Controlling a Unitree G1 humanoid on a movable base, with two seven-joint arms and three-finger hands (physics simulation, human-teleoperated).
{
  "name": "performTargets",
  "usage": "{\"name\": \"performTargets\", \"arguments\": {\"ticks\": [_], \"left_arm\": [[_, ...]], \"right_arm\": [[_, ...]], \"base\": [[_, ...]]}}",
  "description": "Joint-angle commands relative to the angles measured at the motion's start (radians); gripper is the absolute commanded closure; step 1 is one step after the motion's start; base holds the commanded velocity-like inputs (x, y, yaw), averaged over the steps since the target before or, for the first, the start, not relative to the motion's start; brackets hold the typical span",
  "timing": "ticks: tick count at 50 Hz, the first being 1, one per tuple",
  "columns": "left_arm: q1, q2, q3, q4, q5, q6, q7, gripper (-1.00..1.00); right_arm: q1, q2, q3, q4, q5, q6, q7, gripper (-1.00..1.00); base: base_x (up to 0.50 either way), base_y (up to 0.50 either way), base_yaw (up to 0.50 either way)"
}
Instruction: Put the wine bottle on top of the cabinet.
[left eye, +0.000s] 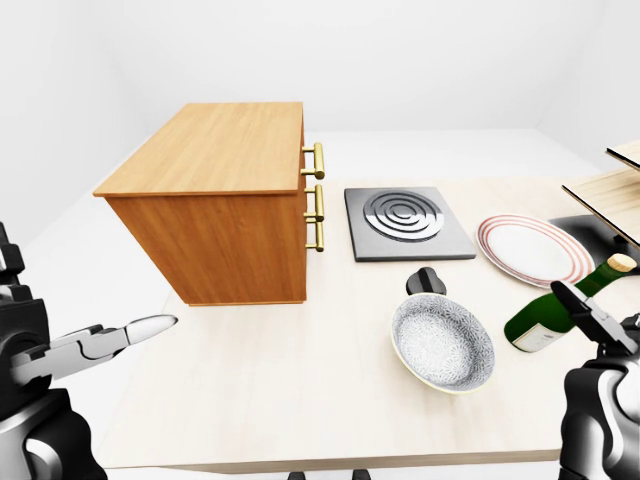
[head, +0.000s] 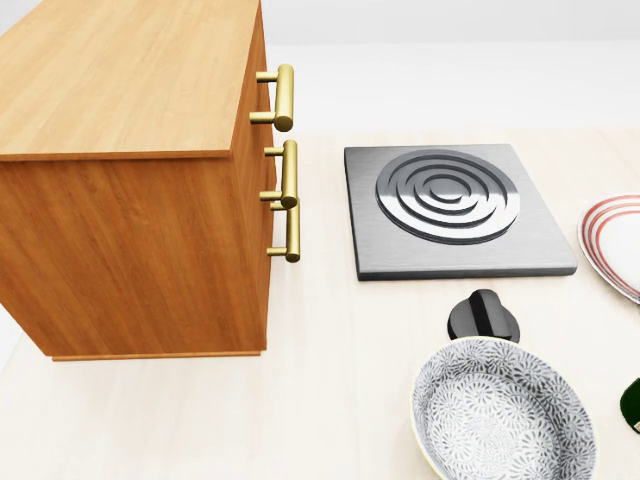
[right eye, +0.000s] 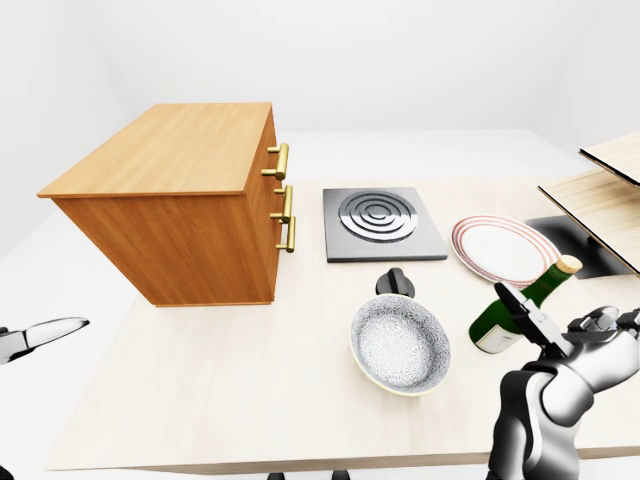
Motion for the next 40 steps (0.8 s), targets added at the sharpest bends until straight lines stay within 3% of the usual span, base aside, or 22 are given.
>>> {"name": "performTargets", "arguments": {"ticks": [1, 19, 31, 40], "left_arm": [[0.001, -0.002, -0.007, 0.004, 0.006, 0.0, 0.0, -1.0], [0.003, -0.001, 0.005, 0.003, 0.002, 0.0, -0.004, -1.0], [0.004, -0.002, 0.002, 0.011, 0.004, 0.0, -0.003, -1.0], [0.005, -0.003, 0.002, 0.013, 0.003, 0.0, -0.002, -1.0]], "right_arm": [[-0.017, -0.028, -0.009, 0.055, -0.001, 0.0, 0.0, -1.0], [-0.043, -0.06, -0.003, 0.078, -0.097, 0.0, 0.0, -1.0], [-0.079, -0.113, 0.009, 0.062, -0.27, 0.0, 0.005, -1.0], [-0.095, -0.112, 0.0, 0.077, -0.343, 0.0, 0.061, -1.0]], "base": [[0.0, 0.0, 0.0], [0.0, 0.0, 0.0], [0.0, 0.0, 0.0], [0.0, 0.0, 0.0]]}}
